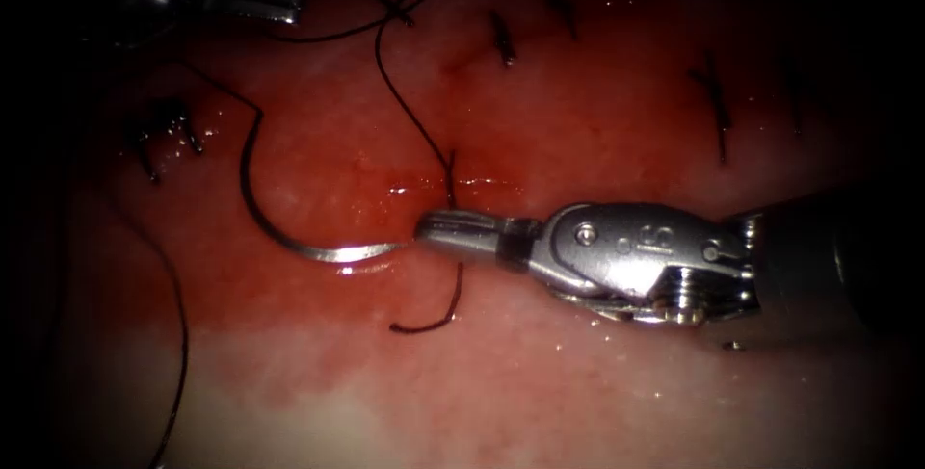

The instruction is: Wound Closure

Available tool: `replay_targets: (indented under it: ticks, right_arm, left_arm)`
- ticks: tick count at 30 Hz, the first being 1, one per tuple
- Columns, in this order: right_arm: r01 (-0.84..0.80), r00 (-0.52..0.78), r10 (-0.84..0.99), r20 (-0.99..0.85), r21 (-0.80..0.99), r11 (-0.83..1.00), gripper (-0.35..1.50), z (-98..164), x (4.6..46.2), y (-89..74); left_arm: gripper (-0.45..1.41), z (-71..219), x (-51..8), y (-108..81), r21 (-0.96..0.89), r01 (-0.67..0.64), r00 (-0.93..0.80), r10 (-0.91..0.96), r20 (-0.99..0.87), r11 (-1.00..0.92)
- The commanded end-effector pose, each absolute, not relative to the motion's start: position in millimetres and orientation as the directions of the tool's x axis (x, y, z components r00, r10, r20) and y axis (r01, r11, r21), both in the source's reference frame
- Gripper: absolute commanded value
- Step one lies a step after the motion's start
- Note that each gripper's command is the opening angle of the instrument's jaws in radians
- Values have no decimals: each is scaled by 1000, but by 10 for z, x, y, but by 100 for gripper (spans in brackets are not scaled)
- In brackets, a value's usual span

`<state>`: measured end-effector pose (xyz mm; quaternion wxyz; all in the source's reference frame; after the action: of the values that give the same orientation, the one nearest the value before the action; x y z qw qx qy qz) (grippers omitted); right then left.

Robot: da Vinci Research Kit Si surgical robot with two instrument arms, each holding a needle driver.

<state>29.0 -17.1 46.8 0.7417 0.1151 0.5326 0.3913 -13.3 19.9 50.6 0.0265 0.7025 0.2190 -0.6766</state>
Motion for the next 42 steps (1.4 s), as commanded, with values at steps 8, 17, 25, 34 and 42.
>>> replay_targets:
  ticks: [8,17,25,34,42]
  right_arm:
    - [-491,124,702,-702,571,658,-35,490,313,-163]
    - [-523,124,685,-718,539,660,-35,525,320,-148]
    - [-525,-32,677,-735,589,615,-35,551,324,-113]
    - [-414,-199,702,-683,708,572,-35,565,354,-84]
    - [-181,-355,678,-643,759,625,-35,567,370,-77]
  left_arm:
    - [-45,506,-138,166,-272,363,-11,288,-958,-891]
    - [-45,475,-138,151,-274,337,27,300,-954,-901]
    - [-45,451,-140,130,-272,338,30,299,-954,-901]
    - [-45,457,-143,121,-293,344,32,323,-946,-892]
    - [-45,490,-141,123,-300,336,20,325,-946,-893]
